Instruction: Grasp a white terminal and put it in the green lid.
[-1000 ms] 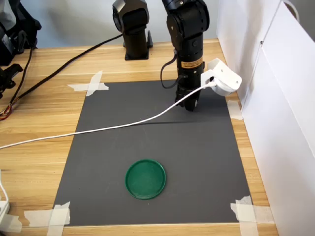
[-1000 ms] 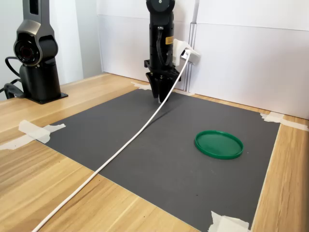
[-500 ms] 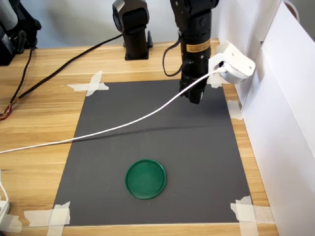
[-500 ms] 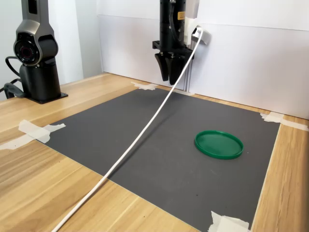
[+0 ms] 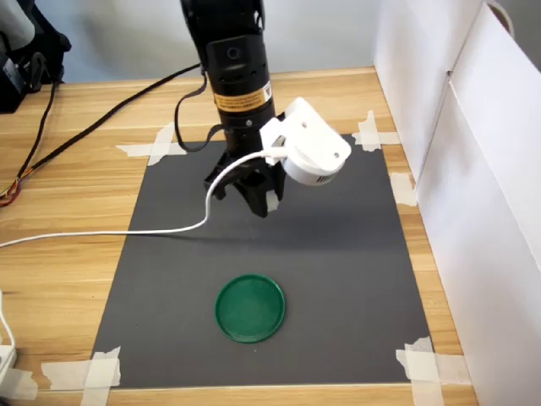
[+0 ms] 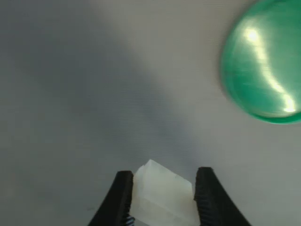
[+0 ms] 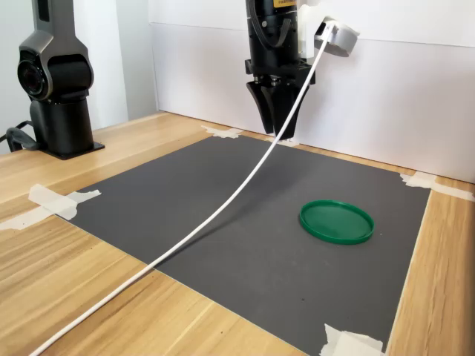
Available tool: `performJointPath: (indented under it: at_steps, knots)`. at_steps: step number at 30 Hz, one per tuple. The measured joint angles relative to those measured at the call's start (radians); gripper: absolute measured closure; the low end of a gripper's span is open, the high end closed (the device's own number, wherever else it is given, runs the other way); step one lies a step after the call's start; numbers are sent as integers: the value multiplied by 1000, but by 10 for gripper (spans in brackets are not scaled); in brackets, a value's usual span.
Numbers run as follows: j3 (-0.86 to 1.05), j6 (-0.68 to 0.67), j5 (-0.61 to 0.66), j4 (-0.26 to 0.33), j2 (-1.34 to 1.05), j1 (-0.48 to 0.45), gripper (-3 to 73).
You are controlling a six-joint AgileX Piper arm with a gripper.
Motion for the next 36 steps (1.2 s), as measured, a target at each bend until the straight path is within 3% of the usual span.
performJointPath:
  at_steps: [14,21,27,36]
  knots:
    - [-327,-2,107,-11,246,-56,392]
    - [-349,4,106,-24,316,-56,392]
    - [-349,50,47,-69,348,-56,392]
    - [-349,53,34,-79,358,-56,380]
